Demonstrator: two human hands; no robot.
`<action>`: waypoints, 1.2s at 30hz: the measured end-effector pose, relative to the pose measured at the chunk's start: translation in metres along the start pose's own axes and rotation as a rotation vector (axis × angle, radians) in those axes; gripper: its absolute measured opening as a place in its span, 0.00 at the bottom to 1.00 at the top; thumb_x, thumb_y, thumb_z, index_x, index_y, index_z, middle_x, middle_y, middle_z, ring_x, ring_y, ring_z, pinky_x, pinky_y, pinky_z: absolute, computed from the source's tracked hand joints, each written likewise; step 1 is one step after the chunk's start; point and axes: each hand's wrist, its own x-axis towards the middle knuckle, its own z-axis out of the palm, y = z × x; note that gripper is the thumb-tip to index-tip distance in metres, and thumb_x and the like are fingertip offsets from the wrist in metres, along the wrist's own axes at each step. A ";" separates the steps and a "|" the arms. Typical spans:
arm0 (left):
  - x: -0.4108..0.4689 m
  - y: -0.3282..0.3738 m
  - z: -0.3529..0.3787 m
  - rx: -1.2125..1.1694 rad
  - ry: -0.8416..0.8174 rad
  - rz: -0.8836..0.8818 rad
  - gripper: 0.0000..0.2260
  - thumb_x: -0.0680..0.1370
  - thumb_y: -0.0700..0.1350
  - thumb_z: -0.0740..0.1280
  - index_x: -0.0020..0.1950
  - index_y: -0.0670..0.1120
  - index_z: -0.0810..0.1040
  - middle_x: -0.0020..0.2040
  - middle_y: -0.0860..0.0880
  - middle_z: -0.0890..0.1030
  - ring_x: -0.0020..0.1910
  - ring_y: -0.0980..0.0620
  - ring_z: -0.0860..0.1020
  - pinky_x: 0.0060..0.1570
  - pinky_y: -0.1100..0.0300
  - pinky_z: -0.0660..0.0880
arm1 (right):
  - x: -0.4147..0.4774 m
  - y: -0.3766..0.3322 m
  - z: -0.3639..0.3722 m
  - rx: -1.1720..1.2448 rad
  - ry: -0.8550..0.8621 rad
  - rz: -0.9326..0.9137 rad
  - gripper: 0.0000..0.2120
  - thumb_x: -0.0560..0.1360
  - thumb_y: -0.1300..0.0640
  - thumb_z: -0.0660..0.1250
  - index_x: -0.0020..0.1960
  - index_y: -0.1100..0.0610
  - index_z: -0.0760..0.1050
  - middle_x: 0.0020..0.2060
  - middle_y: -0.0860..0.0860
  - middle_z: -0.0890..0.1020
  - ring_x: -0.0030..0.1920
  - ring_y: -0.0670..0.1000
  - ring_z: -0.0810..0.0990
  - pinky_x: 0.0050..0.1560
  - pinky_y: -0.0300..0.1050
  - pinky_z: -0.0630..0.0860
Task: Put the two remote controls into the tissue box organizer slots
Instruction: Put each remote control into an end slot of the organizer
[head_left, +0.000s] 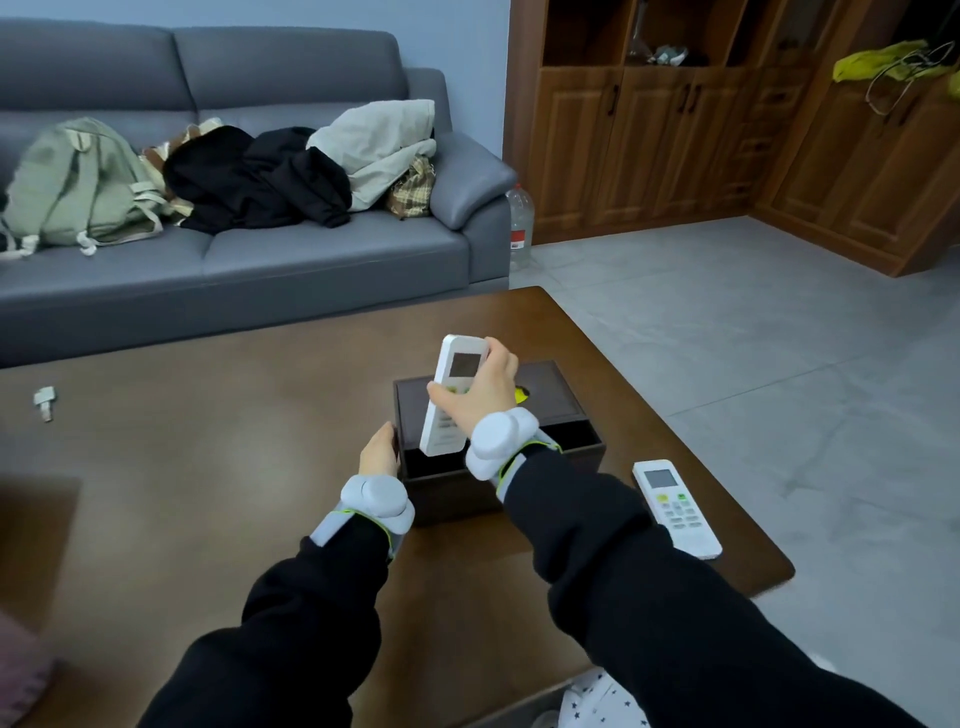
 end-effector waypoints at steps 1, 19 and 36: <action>0.001 0.000 -0.001 -0.025 0.001 0.000 0.14 0.79 0.45 0.56 0.35 0.48 0.73 0.38 0.52 0.76 0.42 0.52 0.74 0.38 0.63 0.70 | -0.002 0.001 0.006 0.002 0.011 0.001 0.37 0.69 0.55 0.71 0.71 0.61 0.56 0.68 0.55 0.63 0.67 0.55 0.67 0.62 0.50 0.71; -0.002 -0.002 0.007 -0.183 -0.222 0.038 0.16 0.81 0.51 0.52 0.40 0.48 0.74 0.20 0.57 0.81 0.16 0.61 0.77 0.14 0.73 0.67 | -0.025 0.037 0.060 -0.287 0.091 -0.081 0.31 0.69 0.54 0.67 0.70 0.49 0.59 0.64 0.54 0.65 0.65 0.56 0.64 0.45 0.52 0.76; 0.000 -0.002 0.002 -0.069 -0.227 -0.026 0.27 0.79 0.50 0.56 0.76 0.44 0.57 0.73 0.45 0.66 0.61 0.51 0.68 0.70 0.55 0.62 | -0.045 0.039 0.064 -0.468 0.386 -0.206 0.36 0.48 0.52 0.80 0.50 0.52 0.64 0.35 0.51 0.84 0.34 0.49 0.83 0.32 0.35 0.79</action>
